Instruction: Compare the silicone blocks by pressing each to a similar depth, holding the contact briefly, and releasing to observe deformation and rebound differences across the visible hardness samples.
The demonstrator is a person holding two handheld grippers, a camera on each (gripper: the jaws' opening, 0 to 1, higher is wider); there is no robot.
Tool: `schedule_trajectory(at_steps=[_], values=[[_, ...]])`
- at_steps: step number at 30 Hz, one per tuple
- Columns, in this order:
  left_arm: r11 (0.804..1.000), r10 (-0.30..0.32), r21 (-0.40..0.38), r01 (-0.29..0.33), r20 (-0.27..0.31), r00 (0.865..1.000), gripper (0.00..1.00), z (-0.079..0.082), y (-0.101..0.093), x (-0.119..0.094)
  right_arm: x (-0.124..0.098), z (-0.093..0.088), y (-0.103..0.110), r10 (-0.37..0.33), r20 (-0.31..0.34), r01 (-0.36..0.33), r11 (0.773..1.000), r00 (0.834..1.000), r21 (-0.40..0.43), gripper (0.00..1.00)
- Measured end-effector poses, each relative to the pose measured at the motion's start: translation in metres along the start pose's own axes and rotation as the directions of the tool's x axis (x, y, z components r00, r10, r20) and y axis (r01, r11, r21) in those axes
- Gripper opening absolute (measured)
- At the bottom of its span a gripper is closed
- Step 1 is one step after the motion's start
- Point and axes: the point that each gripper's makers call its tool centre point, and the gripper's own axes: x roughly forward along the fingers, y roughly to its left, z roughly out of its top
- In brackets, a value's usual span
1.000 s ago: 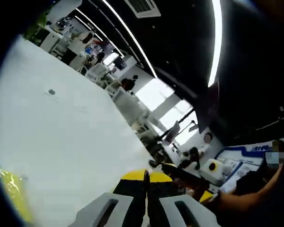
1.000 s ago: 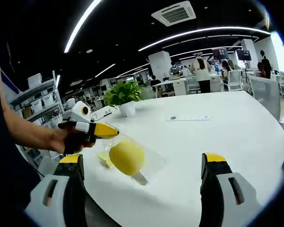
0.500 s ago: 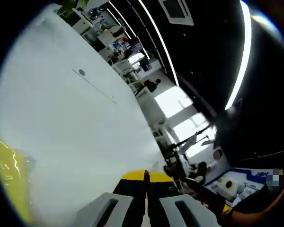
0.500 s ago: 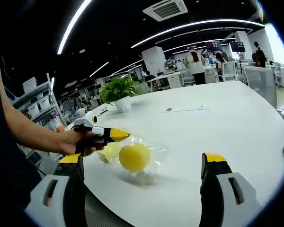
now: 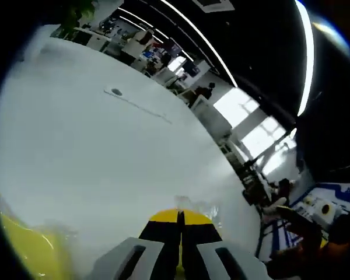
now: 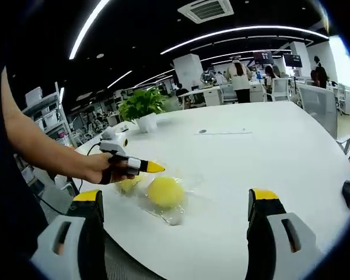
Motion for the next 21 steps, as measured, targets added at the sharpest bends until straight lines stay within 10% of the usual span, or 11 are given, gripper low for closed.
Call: schedule_trajectory(at_steps=[17,21], values=[[0.976,0.146,0.18,-0.121,-0.134,0.98,0.0,-0.017,0.031,0.013,0.007,-0.001,-0.003,-0.005,0.0,0.005,0.999,1.0,0.035,0.97],[0.926,0.213,0.349,-0.146,-0.163,0.963,0.0,-0.022,0.04,0.014,0.008,-0.006,-0.007,-0.008,-0.002,0.008,0.998,1.0,0.056,0.97]])
